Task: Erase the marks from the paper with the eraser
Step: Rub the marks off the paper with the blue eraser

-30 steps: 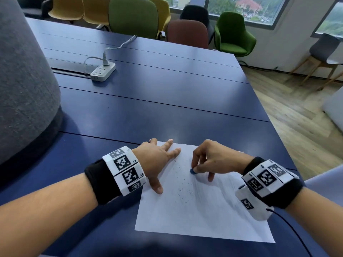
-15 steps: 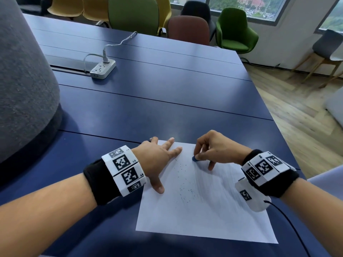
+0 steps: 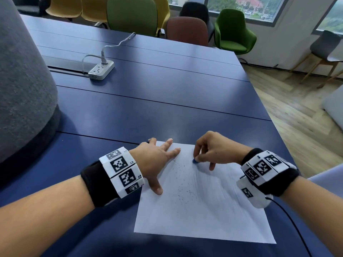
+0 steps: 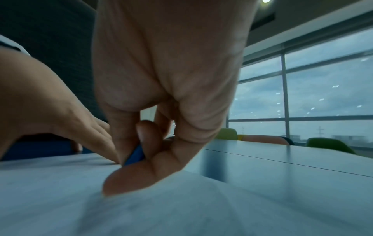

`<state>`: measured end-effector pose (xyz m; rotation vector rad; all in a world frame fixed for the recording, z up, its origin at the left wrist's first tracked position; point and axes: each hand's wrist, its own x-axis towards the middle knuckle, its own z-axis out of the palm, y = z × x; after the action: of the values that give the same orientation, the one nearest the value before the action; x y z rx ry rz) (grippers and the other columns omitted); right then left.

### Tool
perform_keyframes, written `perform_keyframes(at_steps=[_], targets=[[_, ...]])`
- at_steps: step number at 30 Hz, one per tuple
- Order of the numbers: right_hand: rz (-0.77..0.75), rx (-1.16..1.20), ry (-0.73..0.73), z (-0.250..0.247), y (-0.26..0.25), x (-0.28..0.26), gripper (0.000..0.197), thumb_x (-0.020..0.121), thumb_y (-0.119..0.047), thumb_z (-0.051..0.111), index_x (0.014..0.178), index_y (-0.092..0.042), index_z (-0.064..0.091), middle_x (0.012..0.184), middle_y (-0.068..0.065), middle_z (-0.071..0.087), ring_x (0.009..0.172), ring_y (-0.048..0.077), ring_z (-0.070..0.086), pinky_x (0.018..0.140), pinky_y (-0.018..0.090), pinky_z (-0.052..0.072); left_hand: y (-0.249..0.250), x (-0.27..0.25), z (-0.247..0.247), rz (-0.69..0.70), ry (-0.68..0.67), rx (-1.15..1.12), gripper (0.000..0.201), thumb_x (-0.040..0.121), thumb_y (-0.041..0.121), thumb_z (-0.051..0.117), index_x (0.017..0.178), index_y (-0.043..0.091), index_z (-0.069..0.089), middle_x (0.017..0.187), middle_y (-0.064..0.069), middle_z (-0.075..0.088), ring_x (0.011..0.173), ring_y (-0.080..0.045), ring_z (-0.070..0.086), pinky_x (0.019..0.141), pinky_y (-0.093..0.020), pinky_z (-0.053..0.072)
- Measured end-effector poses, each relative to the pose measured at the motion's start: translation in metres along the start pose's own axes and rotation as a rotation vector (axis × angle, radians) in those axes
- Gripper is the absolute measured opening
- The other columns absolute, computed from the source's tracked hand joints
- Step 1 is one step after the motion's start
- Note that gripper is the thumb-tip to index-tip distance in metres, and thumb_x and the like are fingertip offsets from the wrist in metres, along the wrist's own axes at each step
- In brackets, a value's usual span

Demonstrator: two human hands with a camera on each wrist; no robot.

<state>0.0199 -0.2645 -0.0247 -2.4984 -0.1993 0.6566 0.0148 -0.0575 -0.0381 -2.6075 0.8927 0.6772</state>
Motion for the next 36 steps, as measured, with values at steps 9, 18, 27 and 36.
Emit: perform_keyframes(at_steps=[9,18,27,36], targets=[[0.014,0.073,-0.021,-0.002,0.001,0.000,0.005,0.082,-0.007,0.069,0.080,-0.003,0.072,0.083,0.013,0.074,0.061,0.027,0.069,0.059,0.036,0.061,0.000,-0.001,-0.002,-0.001,-0.013,-0.005,0.130,0.064,0.061,0.080,0.155,0.035,-0.010,0.163,0.001,-0.014,0.139,-0.038,0.022,0.093,-0.040,0.042],[-0.016,0.076,-0.197,0.011,-0.002,-0.012,0.006,0.081,-0.003,0.069,0.083,0.000,0.072,0.084,0.011,0.074,0.060,0.025,0.068,0.056,0.030,0.059,0.001,0.001,0.001,-0.002,-0.008,0.003,0.131,0.064,0.061,0.081,0.155,0.035,-0.010,0.163,0.001,-0.014,0.138,-0.038,0.024,0.088,-0.039,0.041],[-0.029,0.037,-0.214,0.015,-0.003,-0.018,0.006,0.081,-0.003,0.067,0.081,-0.003,0.072,0.078,0.004,0.074,0.062,0.025,0.069,0.057,0.033,0.060,0.002,0.001,0.001,-0.004,-0.004,0.003,0.131,0.064,0.061,0.081,0.154,0.035,-0.010,0.163,0.001,-0.014,0.138,-0.039,0.023,0.089,-0.039,0.042],[-0.064,0.004,-0.200,0.017,-0.006,-0.020,0.007,0.082,-0.004,0.064,0.082,-0.004,0.071,0.078,0.001,0.074,0.051,0.016,0.064,0.049,0.025,0.053,0.002,0.001,0.000,-0.005,-0.013,0.003,0.132,0.064,0.061,0.081,0.154,0.035,-0.011,0.163,0.002,-0.015,0.139,-0.038,0.023,0.089,-0.039,0.042]])
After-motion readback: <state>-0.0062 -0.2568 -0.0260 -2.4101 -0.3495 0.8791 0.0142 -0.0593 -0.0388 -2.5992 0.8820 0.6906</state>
